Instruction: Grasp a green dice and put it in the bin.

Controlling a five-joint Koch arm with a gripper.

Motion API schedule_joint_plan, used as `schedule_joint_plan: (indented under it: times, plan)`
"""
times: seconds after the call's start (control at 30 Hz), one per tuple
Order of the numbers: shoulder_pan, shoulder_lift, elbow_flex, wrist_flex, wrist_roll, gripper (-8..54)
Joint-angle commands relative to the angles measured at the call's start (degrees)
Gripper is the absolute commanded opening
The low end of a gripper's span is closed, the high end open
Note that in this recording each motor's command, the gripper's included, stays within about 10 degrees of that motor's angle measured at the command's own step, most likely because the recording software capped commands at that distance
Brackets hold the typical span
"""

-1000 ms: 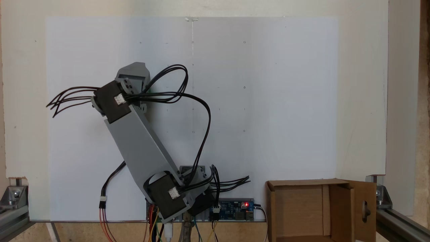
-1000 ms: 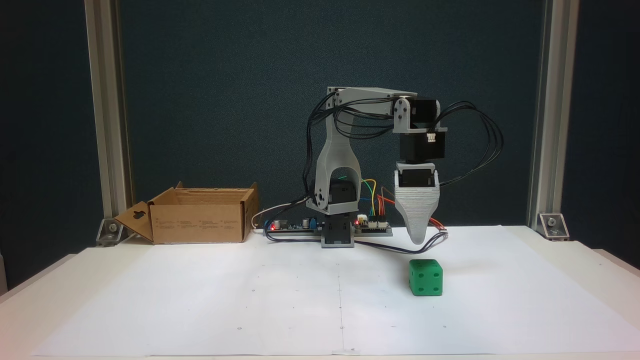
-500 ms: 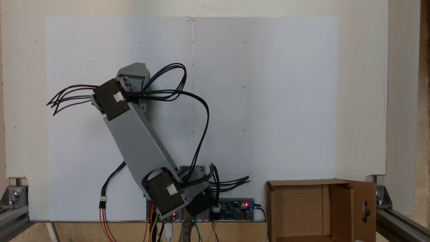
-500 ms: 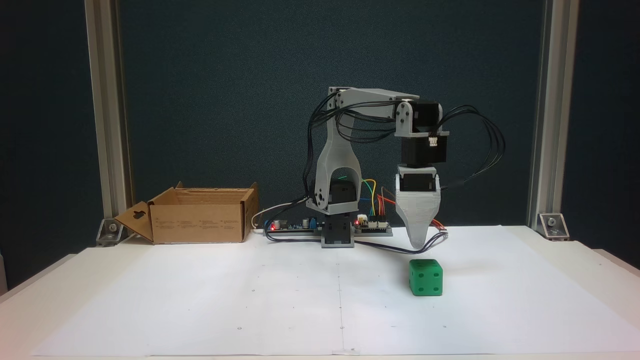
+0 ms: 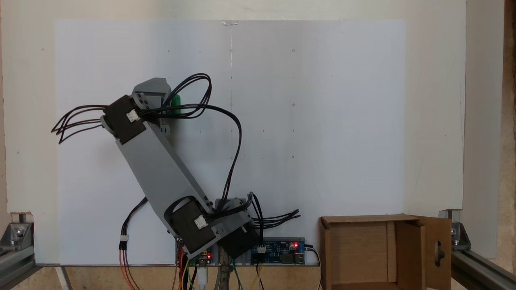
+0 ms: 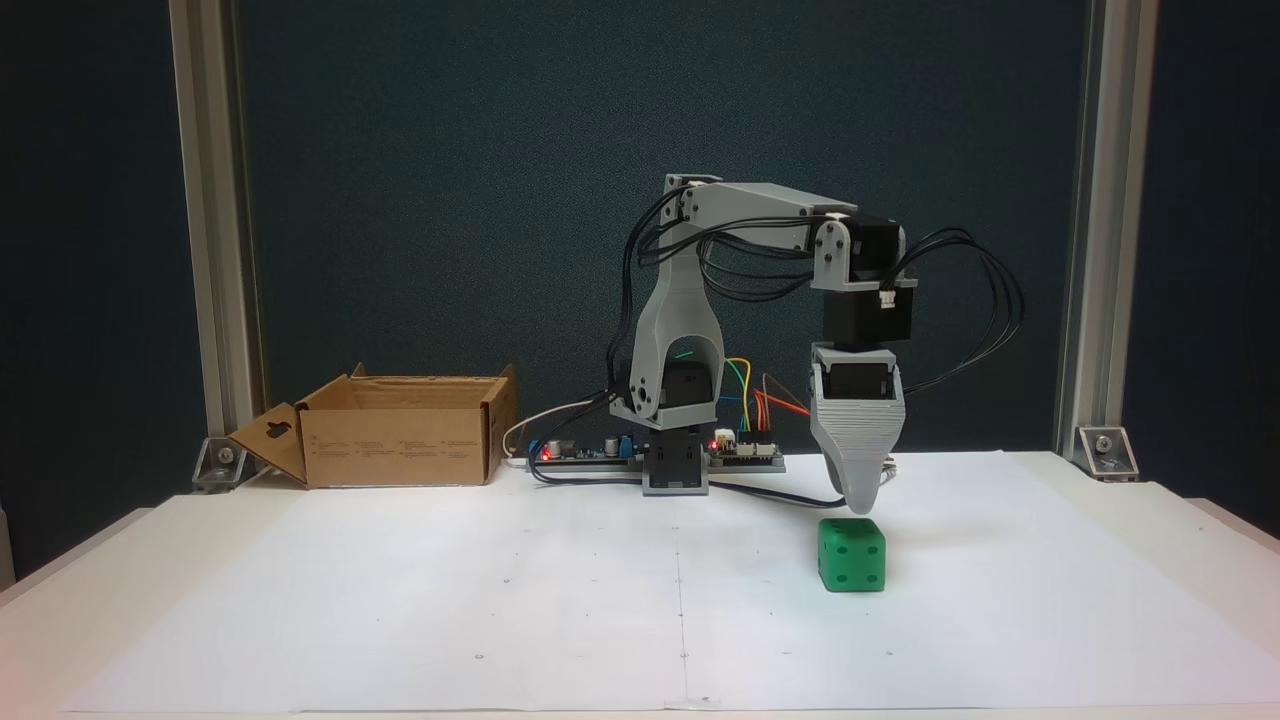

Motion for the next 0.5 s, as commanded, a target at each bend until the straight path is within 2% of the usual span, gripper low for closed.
schedule_joint_plan:
  times: [0.0,0.47]
  plan:
    - [0.09,0.09,-3.25,-0.18,4.22,43.2]
    - [0.88,-1.05,-1.41,-0.35,4.13,43.2]
